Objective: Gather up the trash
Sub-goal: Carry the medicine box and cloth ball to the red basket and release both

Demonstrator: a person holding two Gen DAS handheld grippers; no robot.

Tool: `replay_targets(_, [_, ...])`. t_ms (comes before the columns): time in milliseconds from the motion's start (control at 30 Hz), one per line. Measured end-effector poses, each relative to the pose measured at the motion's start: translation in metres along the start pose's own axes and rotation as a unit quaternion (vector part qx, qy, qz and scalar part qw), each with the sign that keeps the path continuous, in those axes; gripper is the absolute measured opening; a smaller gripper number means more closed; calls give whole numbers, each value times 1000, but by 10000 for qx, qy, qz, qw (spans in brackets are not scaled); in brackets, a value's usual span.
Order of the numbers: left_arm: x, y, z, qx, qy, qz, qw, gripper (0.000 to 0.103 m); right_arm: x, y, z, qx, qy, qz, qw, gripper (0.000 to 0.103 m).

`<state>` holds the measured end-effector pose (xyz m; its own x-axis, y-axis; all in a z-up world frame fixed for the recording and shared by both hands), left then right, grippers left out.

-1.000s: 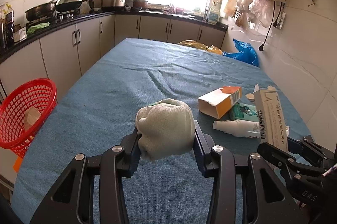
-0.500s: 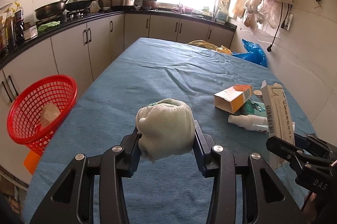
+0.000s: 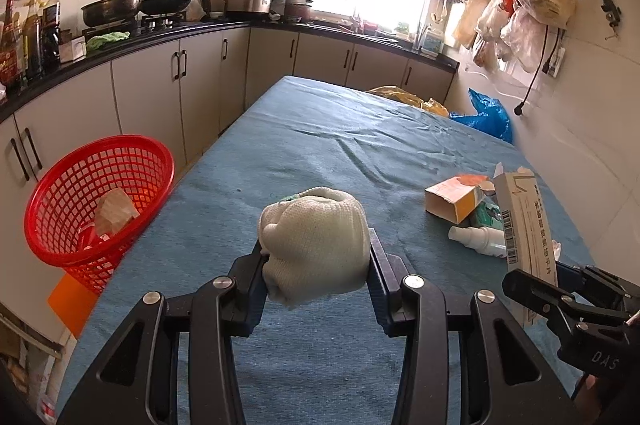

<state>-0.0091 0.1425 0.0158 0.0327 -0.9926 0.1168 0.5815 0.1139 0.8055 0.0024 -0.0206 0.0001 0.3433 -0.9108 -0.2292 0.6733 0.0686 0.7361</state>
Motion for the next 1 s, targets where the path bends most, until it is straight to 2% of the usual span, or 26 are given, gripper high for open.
replay_targets(233, [-13, 3, 5, 45, 25, 148, 9999, 42, -18, 9, -7, -155, 161, 119, 9997, 56])
replay_targets(433, [-43, 12, 18, 205, 155, 402, 9989, 42, -49, 22, -13, -201, 356, 332, 9986, 56])
replay_targets(667, [-106, 30, 43, 474, 504, 842, 9940, 42, -91, 50, -25, -278, 646, 567, 9959, 56])
replay_targets(833, [-164, 36, 62, 665, 885, 1249, 9860, 42, -127, 70, -37, -341, 882, 679, 9932, 56])
replay_targets(1000, [-206, 33, 65, 617, 1159, 1468, 9804, 42, -169, 83, -58, -457, 1117, 858, 9890, 57])
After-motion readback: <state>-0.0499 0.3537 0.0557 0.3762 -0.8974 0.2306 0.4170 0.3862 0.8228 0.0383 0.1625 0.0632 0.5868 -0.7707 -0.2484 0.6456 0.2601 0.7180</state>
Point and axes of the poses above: each gripper's, at about its wrist camera, not at the fingertips, and z roughly against the way its jaws point, x to its right, y to its top, the point moved 6 cm from there along -z, roughly the way its jaws point, and after that the axes turned 4 degrees about -z, right-handed, at the moved point
